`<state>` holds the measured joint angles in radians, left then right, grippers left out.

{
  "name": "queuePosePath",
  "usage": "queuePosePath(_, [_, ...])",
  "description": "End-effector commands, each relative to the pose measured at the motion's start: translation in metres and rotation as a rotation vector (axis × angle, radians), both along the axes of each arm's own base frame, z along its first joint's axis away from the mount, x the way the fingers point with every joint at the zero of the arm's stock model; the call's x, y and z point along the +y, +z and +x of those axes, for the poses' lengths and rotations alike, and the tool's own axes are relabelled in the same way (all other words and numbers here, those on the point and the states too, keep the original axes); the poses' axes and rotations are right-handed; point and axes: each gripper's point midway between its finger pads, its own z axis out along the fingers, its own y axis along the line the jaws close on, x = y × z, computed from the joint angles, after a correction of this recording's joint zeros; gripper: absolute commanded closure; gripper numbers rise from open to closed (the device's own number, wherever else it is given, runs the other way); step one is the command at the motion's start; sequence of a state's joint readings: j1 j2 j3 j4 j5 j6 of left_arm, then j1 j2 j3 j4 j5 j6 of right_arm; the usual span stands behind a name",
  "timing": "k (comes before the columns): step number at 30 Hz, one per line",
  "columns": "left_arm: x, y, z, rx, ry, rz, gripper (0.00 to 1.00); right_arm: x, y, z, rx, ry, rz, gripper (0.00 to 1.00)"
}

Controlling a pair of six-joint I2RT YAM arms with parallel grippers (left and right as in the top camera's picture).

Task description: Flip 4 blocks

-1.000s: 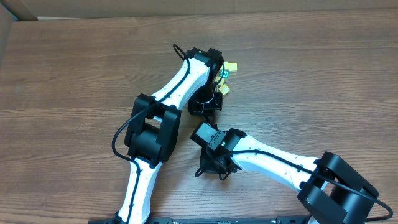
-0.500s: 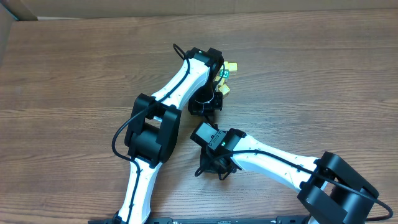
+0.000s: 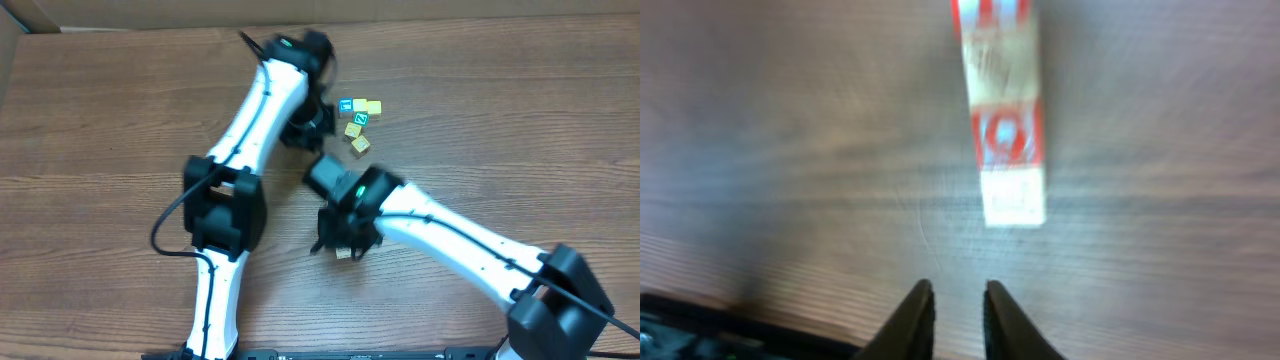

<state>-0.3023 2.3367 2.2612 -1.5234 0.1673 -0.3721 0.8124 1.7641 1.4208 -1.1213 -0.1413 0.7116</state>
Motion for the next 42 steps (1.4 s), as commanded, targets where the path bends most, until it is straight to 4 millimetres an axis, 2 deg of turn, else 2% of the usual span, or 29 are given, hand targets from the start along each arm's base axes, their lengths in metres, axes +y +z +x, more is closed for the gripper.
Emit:
queuePosePath(1, [0.05, 0.02, 0.024, -0.061, 0.095, 0.03, 0.55, -0.035, 0.027, 0.048, -0.124, 0.014, -0.022, 0.71])
queuePosePath(3, [0.074, 0.022, 0.027, -0.054, 0.148, 0.033, 0.24, -0.062, 0.028, 0.071, -0.152, -0.02, -0.048, 0.46])
queuePosePath(4, [0.084, 0.022, 0.027, -0.046, 0.17, 0.035, 0.17, -0.078, 0.028, 0.083, -0.166, -0.05, -0.071, 0.4])
queuePosePath(7, [0.116, 0.022, 0.022, -0.01, 0.239, 0.043, 0.11, -0.131, 0.027, 0.111, -0.193, -0.176, -0.142, 0.24])
queuePosePath(8, [0.123, 0.022, 0.021, -0.003, 0.255, 0.044, 0.1, -0.142, 0.027, 0.116, -0.196, -0.207, -0.151, 0.18])
queuePosePath(9, [0.134, 0.022, 0.021, 0.002, 0.28, 0.045, 0.0, -0.161, 0.027, 0.124, -0.194, -0.262, -0.158, 0.0])
queuePosePath(12, [0.149, 0.022, 0.021, 0.005, 0.316, 0.045, 0.0, -0.195, 0.027, 0.133, -0.184, -0.357, -0.168, 0.0])
queuePosePath(17, [0.159, 0.022, 0.022, 0.002, 0.338, 0.045, 0.0, -0.235, 0.027, 0.144, -0.19, -0.469, -0.173, 0.0])
queuePosePath(23, [0.159, 0.022, 0.038, -0.065, 0.338, 0.036, 0.0, -0.254, 0.029, 0.151, -0.208, -0.521, -0.171, 0.0])
queuePosePath(29, [0.16, 0.023, 0.053, -0.123, 0.339, 0.029, 0.0, -0.254, 0.029, 0.151, -0.208, -0.523, -0.171, 0.0])
queuePosePath(42, [0.16, 0.023, 0.057, -0.141, 0.339, 0.027, 0.0, -0.254, 0.028, 0.151, -0.206, -0.523, -0.169, 0.0])
